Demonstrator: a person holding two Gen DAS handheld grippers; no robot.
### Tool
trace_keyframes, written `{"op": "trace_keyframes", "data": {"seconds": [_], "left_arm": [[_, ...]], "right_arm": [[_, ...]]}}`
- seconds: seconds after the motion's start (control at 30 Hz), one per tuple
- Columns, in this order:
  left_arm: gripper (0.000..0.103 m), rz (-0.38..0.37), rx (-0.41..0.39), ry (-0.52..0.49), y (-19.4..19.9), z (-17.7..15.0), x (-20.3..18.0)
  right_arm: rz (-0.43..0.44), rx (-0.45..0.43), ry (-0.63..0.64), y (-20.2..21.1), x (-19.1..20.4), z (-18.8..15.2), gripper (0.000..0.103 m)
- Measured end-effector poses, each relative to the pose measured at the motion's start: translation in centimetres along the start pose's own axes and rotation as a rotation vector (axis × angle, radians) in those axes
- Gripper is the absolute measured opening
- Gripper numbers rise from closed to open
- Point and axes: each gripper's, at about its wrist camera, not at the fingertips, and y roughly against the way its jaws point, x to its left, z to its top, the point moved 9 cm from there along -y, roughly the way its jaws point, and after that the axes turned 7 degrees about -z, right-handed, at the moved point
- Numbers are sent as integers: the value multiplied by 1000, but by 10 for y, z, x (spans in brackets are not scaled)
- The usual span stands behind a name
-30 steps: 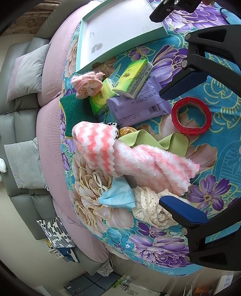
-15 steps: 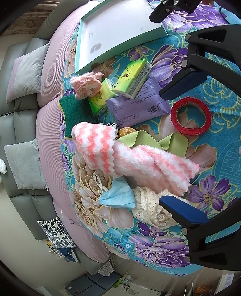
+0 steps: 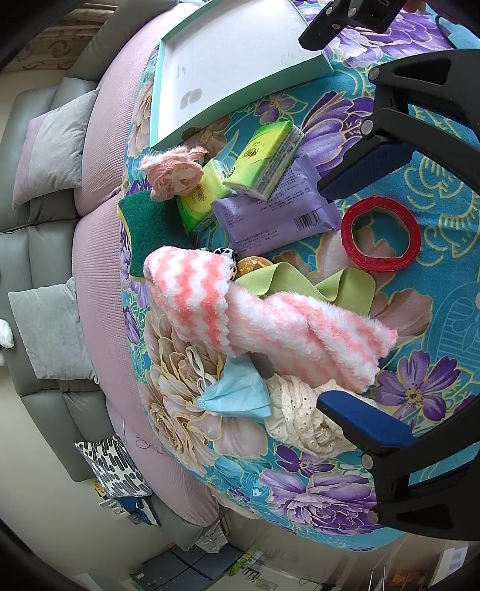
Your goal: Organize soft objects
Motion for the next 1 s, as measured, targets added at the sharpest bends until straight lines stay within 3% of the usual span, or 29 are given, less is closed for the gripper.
{"op": "trace_keyframes", "data": {"seconds": [1.0], "left_arm": [[103,-27,-8,-1,-1,2,-3]], "right_arm": [[-5,5,9,-1,2,-1,103]]}}
